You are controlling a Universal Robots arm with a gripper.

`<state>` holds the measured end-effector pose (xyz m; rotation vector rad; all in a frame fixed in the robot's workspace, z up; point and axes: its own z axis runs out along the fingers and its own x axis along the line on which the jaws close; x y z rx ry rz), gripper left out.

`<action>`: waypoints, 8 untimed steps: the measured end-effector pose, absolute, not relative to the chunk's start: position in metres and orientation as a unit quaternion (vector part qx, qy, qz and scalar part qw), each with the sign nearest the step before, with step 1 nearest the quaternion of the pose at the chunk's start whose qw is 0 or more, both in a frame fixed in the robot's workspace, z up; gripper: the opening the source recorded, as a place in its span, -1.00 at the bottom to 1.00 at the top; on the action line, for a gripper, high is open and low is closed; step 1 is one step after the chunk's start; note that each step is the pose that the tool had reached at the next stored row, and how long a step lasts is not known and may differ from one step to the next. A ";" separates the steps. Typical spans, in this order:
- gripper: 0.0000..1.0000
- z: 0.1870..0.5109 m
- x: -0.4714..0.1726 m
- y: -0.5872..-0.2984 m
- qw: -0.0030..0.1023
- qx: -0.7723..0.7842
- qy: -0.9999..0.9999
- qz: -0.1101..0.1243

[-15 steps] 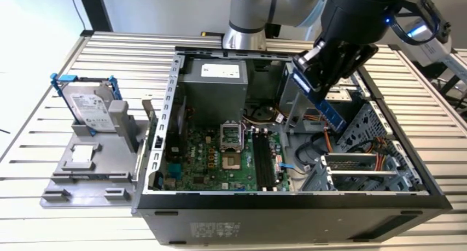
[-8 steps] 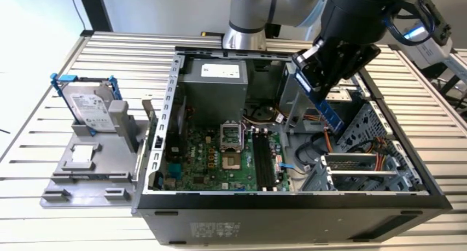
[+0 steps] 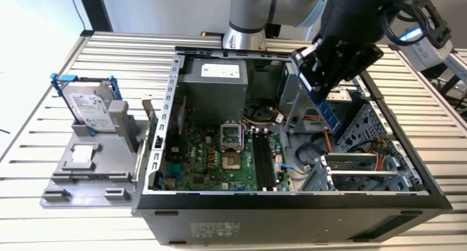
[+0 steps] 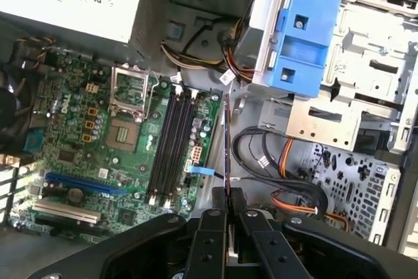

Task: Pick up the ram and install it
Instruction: 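Insert the ram into the slot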

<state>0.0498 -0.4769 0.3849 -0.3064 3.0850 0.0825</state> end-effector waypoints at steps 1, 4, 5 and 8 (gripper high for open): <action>-1.00 0.385 0.050 -0.477 0.020 -0.094 0.995 0.027; -1.00 0.385 0.050 -0.477 0.021 -0.079 0.996 0.026; -1.00 0.385 0.050 -0.477 0.021 -0.074 0.997 0.026; -1.00 0.385 0.050 -0.477 0.021 -0.060 0.998 0.026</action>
